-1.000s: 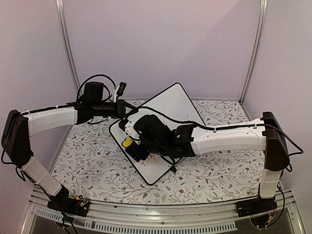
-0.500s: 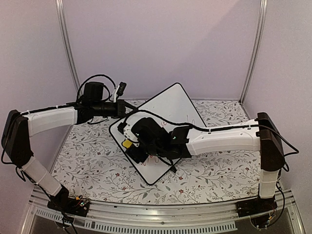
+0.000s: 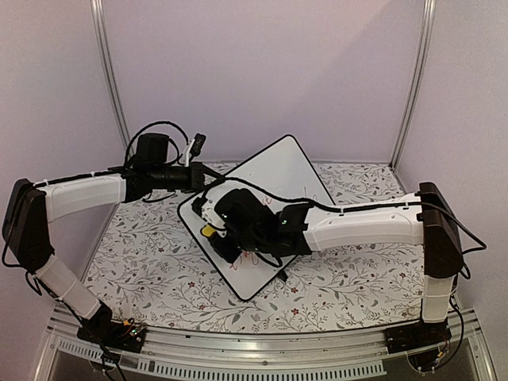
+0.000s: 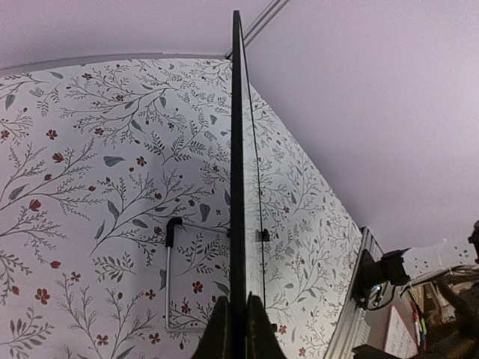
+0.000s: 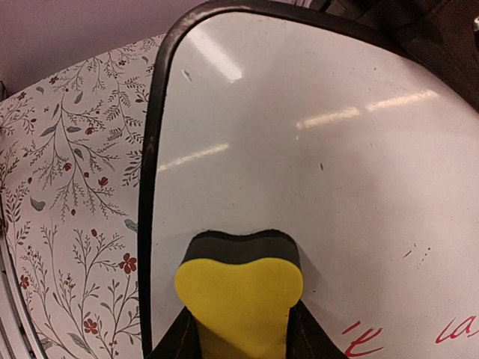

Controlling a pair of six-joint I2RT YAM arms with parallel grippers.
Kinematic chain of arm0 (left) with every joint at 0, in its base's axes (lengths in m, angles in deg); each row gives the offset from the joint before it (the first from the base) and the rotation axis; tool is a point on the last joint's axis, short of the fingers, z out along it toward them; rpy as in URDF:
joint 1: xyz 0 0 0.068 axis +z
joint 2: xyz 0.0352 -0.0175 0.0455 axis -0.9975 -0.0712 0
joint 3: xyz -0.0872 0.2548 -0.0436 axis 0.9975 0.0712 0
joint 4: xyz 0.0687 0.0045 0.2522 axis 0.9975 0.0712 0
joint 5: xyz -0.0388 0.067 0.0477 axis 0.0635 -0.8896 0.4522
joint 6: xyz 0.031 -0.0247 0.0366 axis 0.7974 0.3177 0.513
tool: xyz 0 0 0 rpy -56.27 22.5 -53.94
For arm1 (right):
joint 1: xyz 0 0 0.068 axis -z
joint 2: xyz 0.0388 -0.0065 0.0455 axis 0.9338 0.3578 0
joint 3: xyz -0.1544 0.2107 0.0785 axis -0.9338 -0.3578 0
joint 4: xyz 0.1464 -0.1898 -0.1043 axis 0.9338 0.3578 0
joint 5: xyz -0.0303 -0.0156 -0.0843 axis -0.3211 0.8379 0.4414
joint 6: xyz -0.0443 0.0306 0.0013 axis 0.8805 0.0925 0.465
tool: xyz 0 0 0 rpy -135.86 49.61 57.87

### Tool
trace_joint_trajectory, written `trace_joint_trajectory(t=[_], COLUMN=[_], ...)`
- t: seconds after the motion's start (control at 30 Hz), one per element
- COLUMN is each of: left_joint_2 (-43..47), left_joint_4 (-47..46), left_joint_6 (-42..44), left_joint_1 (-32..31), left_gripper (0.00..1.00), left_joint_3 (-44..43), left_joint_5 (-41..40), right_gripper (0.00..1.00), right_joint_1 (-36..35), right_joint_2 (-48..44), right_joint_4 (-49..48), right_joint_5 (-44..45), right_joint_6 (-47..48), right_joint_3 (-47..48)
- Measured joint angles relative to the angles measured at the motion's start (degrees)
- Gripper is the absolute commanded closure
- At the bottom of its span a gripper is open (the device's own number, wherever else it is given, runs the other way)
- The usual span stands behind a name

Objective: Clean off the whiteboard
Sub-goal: Erase the whiteboard at the center of the board.

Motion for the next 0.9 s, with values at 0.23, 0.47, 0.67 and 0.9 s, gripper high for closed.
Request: trace_joint_trajectory(t=[0.23, 0.47, 0.67, 0.9], left_joint_2=[0.0, 0.02, 0.02, 0.02], left_joint_4=[0.0, -0.02, 0.0, -0.02], left_joint_6=[0.0, 0.0, 0.0, -0.02], left_joint_1=[0.0, -0.02, -0.02, -0.02], left_gripper=[1.0, 1.0, 1.0, 1.0], left_joint_3=[0.0, 0.0, 0.0, 0.0], left_joint_5=[0.02, 0.02, 0.02, 0.02], right_gripper=[0.66, 0.66, 0.66, 0.66], right_joint_1=[0.22, 0.33, 0.37, 0.33], right_joint_2=[-1.11, -2.01, -1.77, 0.04], right_joint_4=[-3.91, -13.79, -19.3, -22.53], right_joint_5=[-1.11, -1.11, -0.87, 0.68], right_joint_6=[-0.13, -0.13, -0.13, -1.66], right_joint_3=[-2.86, -5.66, -4.66, -4.5])
